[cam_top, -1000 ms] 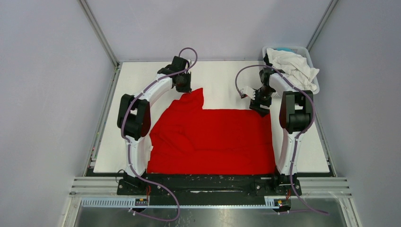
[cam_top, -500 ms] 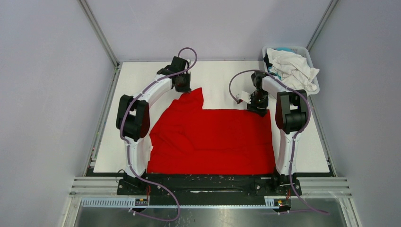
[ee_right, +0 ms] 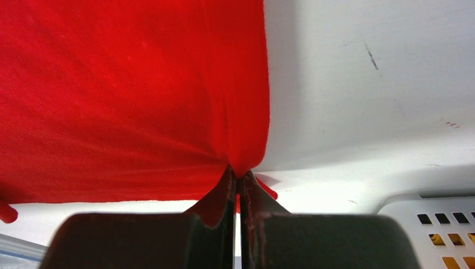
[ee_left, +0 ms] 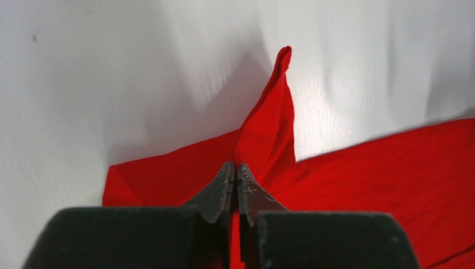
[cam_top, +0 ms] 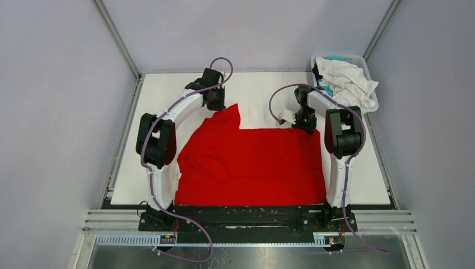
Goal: Fold and stack the t-shirts
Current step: Grab the side of the flattened tshirt furthest away from the robot with both arms, then fold the other side of the tshirt into a rectangle
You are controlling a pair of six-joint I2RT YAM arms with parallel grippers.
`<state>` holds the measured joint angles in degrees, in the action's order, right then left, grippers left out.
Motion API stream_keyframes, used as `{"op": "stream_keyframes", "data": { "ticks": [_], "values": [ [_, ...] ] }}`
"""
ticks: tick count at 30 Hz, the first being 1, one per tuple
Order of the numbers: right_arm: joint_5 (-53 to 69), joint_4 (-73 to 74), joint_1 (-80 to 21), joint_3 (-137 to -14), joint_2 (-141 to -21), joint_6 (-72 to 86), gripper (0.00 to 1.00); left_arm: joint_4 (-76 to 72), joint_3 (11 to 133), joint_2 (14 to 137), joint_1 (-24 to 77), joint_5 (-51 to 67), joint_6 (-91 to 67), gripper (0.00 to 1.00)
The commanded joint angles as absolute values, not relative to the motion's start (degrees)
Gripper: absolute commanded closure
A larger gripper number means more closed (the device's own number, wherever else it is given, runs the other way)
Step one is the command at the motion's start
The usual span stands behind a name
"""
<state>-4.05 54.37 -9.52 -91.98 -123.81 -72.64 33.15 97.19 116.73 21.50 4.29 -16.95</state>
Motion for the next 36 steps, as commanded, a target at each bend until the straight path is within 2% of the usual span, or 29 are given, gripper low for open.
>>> {"op": "stream_keyframes", "data": {
  "ticks": [1,10,20,28,36],
  "values": [
    [-5.7,52.3,-10.2,-91.0,-119.9,-73.0,1.0,30.8,94.8,110.1,22.2,5.0,-16.3,1.0],
    [-7.7,51.5,-15.3,-80.1,-107.2,-79.8,1.0,27.4,83.2,100.3,24.9,4.6,-15.8,1.0],
    [-9.7,60.1,-18.9,-72.3,-96.6,-91.0,1.0,28.3,68.4,86.8,29.2,0.9,-17.2,1.0],
    [-12.2,62.0,-22.3,-62.6,-88.4,-95.5,1.0,33.7,61.0,77.4,33.4,-3.9,-21.9,1.0],
    [-9.3,60.7,-23.0,-55.7,-79.7,-99.8,1.0,39.8,53.8,67.5,34.1,-2.5,-29.4,1.0]
  ]
}}
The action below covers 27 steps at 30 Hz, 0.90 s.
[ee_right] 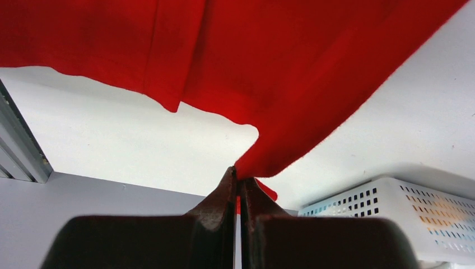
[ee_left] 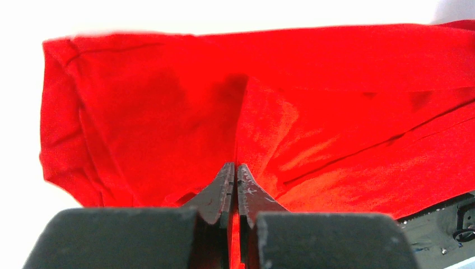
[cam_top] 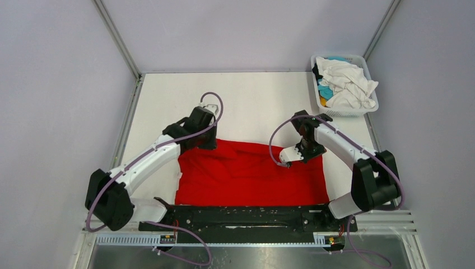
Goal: Fold and stack the t-shirts
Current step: Fold the other side of the tshirt into a rectangle
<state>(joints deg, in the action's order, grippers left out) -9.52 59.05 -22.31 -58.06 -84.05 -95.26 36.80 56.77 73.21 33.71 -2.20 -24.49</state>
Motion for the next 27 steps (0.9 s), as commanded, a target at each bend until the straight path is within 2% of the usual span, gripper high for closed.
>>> {"op": "stream_keyframes", "data": {
  "ticks": [1,12,20,25,27],
  "values": [
    [-9.0,60.2,-23.1,-55.0,-78.9,-100.3,1.0,39.9,52.8,66.0,34.2,-1.8,-29.9,1.0],
    [-8.2,59.9,-24.2,-51.2,-75.3,-103.0,1.0,47.2,46.1,50.3,35.9,0.3,-36.2,1.0],
    [-9.3,60.3,-24.3,-50.4,-75.8,-103.8,0.99,51.7,42.5,45.9,36.6,5.0,-43.2,1.0],
    [-10.7,59.4,-24.3,-49.3,-77.4,-104.8,0.93,53.4,38.0,44.4,39.5,6.1,-48.0,1.0],
    [-11.9,59.6,-24.5,-48.5,-78.1,-105.4,0.87,52.6,35.2,44.7,39.8,8.0,-49.8,0.99]
  ]
}}
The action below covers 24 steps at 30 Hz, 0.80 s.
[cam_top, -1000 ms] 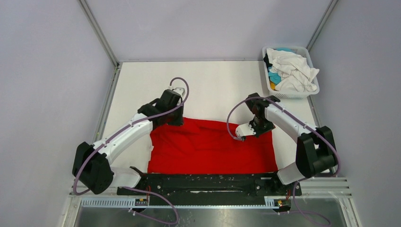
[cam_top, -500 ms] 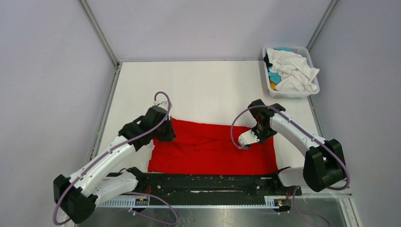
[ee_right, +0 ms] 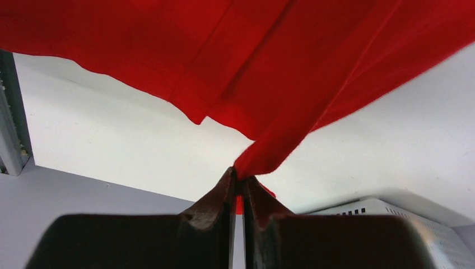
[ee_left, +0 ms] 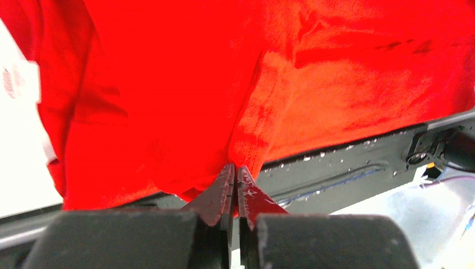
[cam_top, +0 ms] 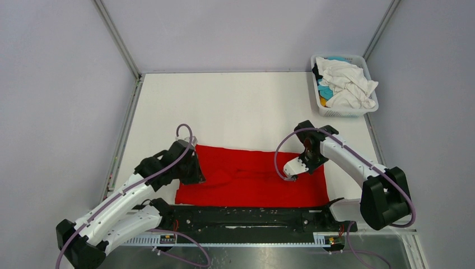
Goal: Fold and stack the t-shirts
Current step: Fold the other side of the tshirt into a rectangle
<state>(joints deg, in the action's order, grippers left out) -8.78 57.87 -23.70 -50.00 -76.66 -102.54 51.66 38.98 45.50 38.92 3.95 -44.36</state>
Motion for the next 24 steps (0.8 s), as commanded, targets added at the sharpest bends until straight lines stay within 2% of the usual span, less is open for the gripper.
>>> {"op": "stream_keyframes", "data": {
  "ticks": [1,4,5,6,7,8,9,13,18,20,24],
  "values": [
    [-12.4,60.3,-24.7,-48.1,-78.2,-105.8,0.81,52.7,34.3,45.1,40.1,8.4,-50.4,0.92],
    [-11.8,63.5,-24.7,-47.5,-77.8,-107.1,0.61,54.8,33.9,45.5,40.8,7.6,-51.1,0.8],
    [-11.6,63.9,-24.7,-47.3,-77.5,-107.2,0.51,55.4,34.3,45.3,40.9,7.8,-51.0,0.72],
    [-11.4,63.9,-24.7,-47.1,-76.9,-107.2,0.33,56.0,34.8,45.1,40.9,8.0,-50.7,0.62],
    [-11.0,64.1,-24.7,-47.3,-76.0,-107.3,0.08,56.5,35.3,44.6,40.9,7.9,-50.5,0.49],
    [-10.4,64.6,-24.8,-47.7,-75.6,-107.4,0.01,56.5,35.8,44.1,40.9,7.7,-50.3,0.25],
    [-9.4,65.5,-24.7,-48.7,-75.1,-107.5,0.01,56.1,36.5,43.8,41.0,7.1,-50.1,0.04],
    [-3.5,65.6,-24.8,-54.7,-73.0,-104.9,0.01,50.4,39.6,45.5,41.0,5.1,-48.0,0.01],
    [4.4,56.2,-24.9,-66.3,-71.6,-95.2,0.0,40.9,41.8,54.4,40.9,1.4,-44.6,0.01],
    [4.2,46.8,-24.7,-71.6,-72.4,-84.2,0.0,36.9,41.3,58.8,40.9,1.5,-44.0,0.01],
    [-2.4,25.7,-23.3,-79.5,-74.6,-51.3,0.0,29.7,41.0,67.6,40.9,3.1,-42.3,0.01]
  ]
}}
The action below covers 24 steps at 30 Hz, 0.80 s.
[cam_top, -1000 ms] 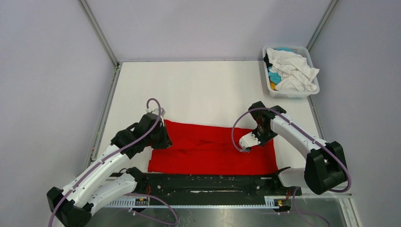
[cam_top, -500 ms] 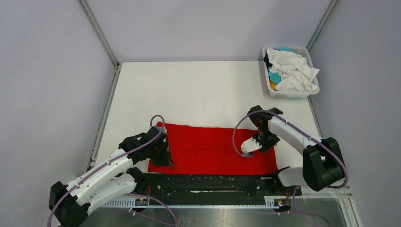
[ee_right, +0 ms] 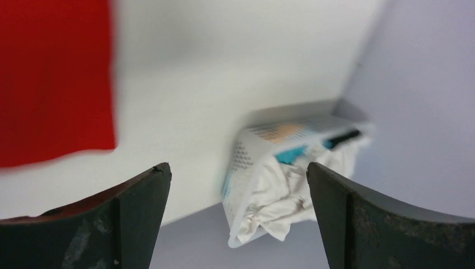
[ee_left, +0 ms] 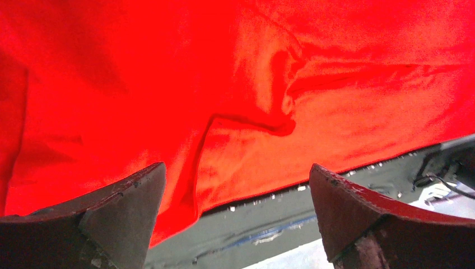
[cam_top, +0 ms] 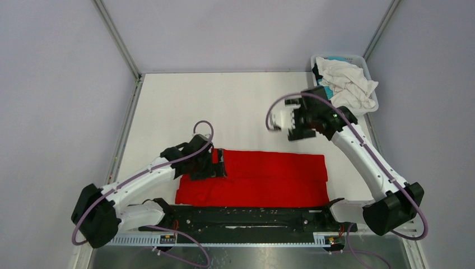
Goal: Fold and stack the t-shirts
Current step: Fold the other side of the tshirt into a rectangle
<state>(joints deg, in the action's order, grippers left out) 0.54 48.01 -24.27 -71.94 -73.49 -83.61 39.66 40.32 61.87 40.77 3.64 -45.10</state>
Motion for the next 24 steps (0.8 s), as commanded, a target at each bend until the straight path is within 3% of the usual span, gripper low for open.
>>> {"op": "stream_keyframes", "data": {
  "ticks": [1,5,9,14,24],
  "values": [
    [-5.7,21.3,-23.0,-80.2,-74.8,-43.1,0.01,28.3,41.1,69.0,40.9,3.9,-41.6,0.01],
    [-26.2,12.9,-22.0,-75.1,-72.2,-7.3,0.01,23.6,39.1,71.1,41.0,8.2,-40.1,0.01],
    [-27.4,14.5,-19.9,-63.5,-67.1,13.1,0.0,21.6,36.7,72.3,42.2,10.9,-39.6,0.01],
    [-26.0,15.3,-18.6,-52.7,-63.0,19.5,0.0,21.6,35.5,73.1,45.7,9.7,-39.9,0.01],
    [-23.5,20.9,-18.2,-46.5,-63.7,22.1,0.01,23.0,38.4,72.7,55.7,11.4,-40.5,0.01]
  ]
}}
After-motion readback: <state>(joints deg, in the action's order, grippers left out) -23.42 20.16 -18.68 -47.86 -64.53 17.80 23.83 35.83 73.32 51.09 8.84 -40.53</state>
